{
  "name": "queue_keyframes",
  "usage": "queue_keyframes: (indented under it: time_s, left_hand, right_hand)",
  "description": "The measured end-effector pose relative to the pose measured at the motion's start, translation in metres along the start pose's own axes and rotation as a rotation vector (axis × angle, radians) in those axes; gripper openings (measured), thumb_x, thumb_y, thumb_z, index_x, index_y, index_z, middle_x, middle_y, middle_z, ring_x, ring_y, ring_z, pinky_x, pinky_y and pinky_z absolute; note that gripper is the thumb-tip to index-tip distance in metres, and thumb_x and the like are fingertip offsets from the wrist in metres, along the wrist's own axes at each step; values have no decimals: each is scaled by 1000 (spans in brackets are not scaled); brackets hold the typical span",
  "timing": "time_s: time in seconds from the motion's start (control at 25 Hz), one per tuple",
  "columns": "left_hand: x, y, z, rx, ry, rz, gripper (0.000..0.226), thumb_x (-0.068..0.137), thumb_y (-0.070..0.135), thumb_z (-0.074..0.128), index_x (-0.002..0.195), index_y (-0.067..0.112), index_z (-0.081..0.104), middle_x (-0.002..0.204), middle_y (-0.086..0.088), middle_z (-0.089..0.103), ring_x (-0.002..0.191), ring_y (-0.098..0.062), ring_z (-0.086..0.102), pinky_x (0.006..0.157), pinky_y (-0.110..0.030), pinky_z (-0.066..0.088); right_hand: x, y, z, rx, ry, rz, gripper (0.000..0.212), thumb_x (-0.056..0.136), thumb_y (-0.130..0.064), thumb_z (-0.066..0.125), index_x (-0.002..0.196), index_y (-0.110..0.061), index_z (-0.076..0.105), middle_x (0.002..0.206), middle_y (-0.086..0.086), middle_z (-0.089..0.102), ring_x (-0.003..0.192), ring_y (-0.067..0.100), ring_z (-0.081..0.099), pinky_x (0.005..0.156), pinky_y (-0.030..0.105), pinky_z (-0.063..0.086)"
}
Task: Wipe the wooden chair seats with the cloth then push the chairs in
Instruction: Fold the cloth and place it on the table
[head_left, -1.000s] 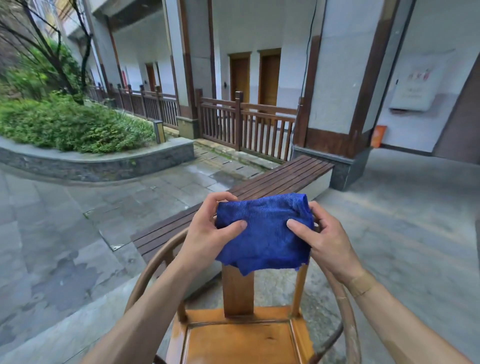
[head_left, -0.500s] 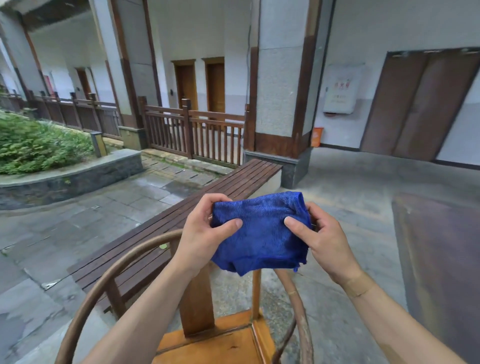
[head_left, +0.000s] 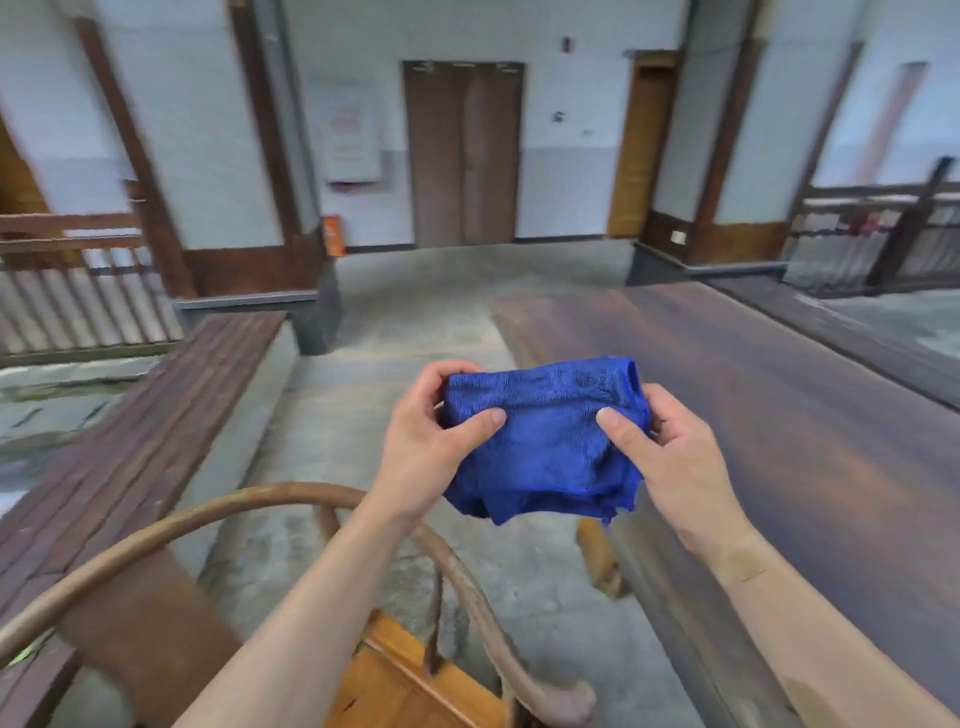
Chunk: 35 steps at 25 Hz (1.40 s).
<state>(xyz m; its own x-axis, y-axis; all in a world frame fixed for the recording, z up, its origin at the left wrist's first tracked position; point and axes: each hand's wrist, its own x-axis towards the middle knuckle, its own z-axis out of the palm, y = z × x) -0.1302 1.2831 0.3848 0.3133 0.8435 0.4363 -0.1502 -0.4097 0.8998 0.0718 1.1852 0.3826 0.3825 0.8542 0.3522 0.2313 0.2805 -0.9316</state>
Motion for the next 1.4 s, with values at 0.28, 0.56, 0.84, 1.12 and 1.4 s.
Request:
queue_keyframes:
  time_s: [0.28,0.56,0.84,1.12,1.4]
  left_hand:
    - [-43,12,174,-241,-515,-6,35,76,9,82,100,27,65,97,12,70,84,-8,65,76,-23,54]
    - [-197,102,369,-512,-1073,54,40,78,-7,80,101,20,62,90,18,72,83,-2,67,75,-17,53]
    - [-418,217,465,-758,-1468,35,42,78,-7,79,103,22,62,95,11,71,88,-5,67,82,-23,55]
    - [-567,287,499,-927,-1717,38,40,72,5,79,100,29,62,93,21,71,90,-4,65,85,-22,53]
    - [-676,330,564,-1026,-1906,52,40,70,10,81,101,28,63,96,17,70,92,-6,64,84,-24,53]
  right_hand:
    - [-145,-41,-143,-211,501,57,6,95,-9,65,99,-10,68,96,13,72,86,17,68,79,41,60]
    - [-375,-132,-238,-405,1073,55,8,95,-3,62,98,-8,67,82,-8,71,76,6,66,66,17,52]
    - [-602,-226,-258,-644,1480,56,11,95,-6,64,95,-17,67,82,-10,68,78,5,61,71,19,50]
    - [-741,-274,-250,-731,1741,55,6,95,-6,64,96,-12,65,87,-3,65,84,9,59,79,27,50]
    - [-824,-290,-276,-767,1947,47,10,88,-19,67,97,-22,70,95,0,69,90,13,63,89,38,52]
